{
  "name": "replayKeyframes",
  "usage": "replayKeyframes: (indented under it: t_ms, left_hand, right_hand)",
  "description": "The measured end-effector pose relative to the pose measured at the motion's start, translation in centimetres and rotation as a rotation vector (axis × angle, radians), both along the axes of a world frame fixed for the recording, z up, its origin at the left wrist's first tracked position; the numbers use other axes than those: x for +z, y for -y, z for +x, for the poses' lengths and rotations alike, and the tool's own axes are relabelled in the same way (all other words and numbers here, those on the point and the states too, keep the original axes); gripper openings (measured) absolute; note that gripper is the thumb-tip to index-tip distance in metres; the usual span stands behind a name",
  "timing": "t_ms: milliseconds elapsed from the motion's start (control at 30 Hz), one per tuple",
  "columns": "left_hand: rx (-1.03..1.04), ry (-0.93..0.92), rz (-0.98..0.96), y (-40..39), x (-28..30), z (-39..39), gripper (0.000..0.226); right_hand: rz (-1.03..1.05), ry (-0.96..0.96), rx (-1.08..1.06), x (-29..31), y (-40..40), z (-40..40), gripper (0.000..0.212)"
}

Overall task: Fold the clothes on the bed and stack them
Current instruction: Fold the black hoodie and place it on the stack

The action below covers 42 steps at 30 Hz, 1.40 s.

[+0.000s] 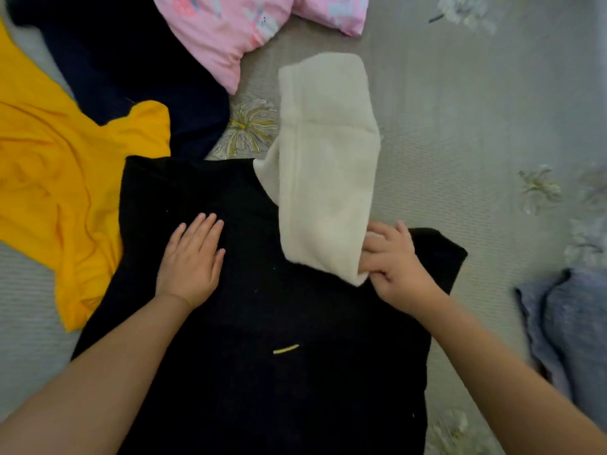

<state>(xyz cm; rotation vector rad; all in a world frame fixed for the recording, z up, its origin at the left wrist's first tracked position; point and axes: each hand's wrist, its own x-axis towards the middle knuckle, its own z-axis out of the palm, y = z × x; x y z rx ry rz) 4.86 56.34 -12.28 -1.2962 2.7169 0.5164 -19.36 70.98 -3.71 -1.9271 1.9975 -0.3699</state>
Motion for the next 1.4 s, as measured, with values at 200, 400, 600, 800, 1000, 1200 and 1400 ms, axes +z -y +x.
replayKeyframes:
  t_ms: [200,400,600,800,1000,1200,1400]
  left_hand:
    - [0.420,-0.431,0.166,-2.8,3.0,2.8,0.036]
    - [0.544,-0.672,0.435,-7.3,5.3,4.7,0.026]
    - [0.789,-0.411,0.758,-11.1,5.9,7.3,0.019]
    - [1.031,-0.313,0.960,-12.5,5.8,6.1,0.036]
    - [1.212,-0.402,1.052,-12.4,6.0,4.4,0.008]
    - [1.083,-0.798,1.030,-11.4,10.0,2.9,0.027]
    - [1.009,-1.411,1.474,-8.1,10.8,-0.4,0.060]
  right_hand:
    - [0.662,-0.295,0.094,-1.8,-10.8,2.6,0.026]
    - [0.196,0.541,-0.665,-0.6,-8.5,7.4,0.042]
    - [0.403,0.160,-0.117,-0.2,-9.6,13.0,0.034]
    - [0.268,0.275,-0.503,-2.3,-13.5,14.7,0.030]
    - [0.545,1.289,-1.607,-1.7,-8.6,14.8,0.034]
    - [-0.175,1.601,-1.453,1.5,-7.4,13.4,0.014]
    - [-0.573,1.961,-1.184,2.6,-7.2,10.7,0.045]
